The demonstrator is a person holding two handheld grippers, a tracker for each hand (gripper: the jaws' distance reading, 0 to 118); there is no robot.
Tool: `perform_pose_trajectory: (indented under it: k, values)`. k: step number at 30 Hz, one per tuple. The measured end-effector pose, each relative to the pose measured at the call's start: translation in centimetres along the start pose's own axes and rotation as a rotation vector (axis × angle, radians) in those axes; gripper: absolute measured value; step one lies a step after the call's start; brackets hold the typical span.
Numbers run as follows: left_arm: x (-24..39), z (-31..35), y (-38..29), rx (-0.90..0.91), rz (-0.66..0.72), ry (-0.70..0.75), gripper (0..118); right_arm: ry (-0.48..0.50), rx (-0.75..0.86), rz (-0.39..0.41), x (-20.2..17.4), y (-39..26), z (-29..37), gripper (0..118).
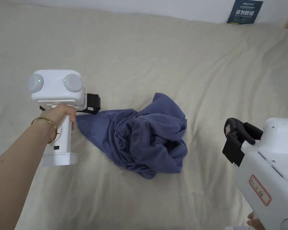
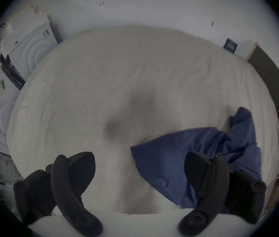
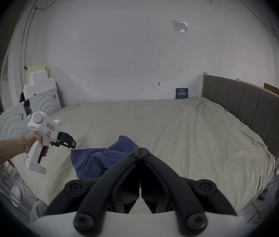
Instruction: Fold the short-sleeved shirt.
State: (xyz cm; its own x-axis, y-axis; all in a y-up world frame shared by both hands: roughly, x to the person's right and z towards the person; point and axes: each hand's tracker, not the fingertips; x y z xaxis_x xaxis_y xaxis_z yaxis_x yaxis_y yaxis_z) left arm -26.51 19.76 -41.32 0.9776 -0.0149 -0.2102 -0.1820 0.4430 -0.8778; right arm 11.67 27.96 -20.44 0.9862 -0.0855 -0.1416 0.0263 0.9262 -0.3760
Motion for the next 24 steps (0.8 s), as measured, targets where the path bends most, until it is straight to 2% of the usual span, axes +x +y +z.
perform_pose_trajectory:
  k: [3,9,11,12,13,14,15,16,17,21,24]
  values:
    - [0.1,-1.9,0.1,0.009,0.041,0.009,105,-0.01,-0.028,-0.001,0.5,-0.3,-1.1,2]
    - [1.1,-5.2,0.0,-0.069,0.028,-0.014,72,-0.034,-0.067,-0.014,1.4,-0.7,-3.0,2]
    - [1.4,-5.5,-0.3,-0.064,0.011,0.019,69,-0.038,-0.076,-0.016,1.7,-0.9,-3.3,2]
    - [1.6,-5.2,-0.3,-0.057,0.008,0.012,64,-0.04,-0.078,-0.018,1.8,-0.9,-3.3,2]
    - [1.6,-5.0,-0.3,-0.052,-0.005,0.011,55,-0.038,-0.083,-0.021,1.8,-1.0,-3.4,2]
    - [1.8,-4.6,-0.4,-0.03,-0.041,0.008,38,-0.034,-0.089,-0.023,1.8,-1.2,-3.5,2]
    - [1.9,-4.3,-0.4,-0.007,-0.06,0.024,11,-0.033,-0.094,-0.023,1.8,-1.3,-3.6,2]
    - [1.9,-4.2,-0.3,0.016,-0.066,0.04,5,-0.03,-0.1,-0.021,1.8,-1.4,-3.7,2]
    - [1.9,-3.9,-0.4,0.029,-0.059,0.056,5,-0.028,-0.103,-0.02,1.7,-1.5,-3.7,2]
    - [1.0,-0.8,-0.7,0.132,0.028,-0.059,4,-0.021,-0.114,-0.013,1.4,-1.5,-3.7,2]
    - [0.4,2.5,-0.8,0.215,0.041,-0.124,4,-0.016,-0.145,0.002,1.3,-0.9,-4.3,2]
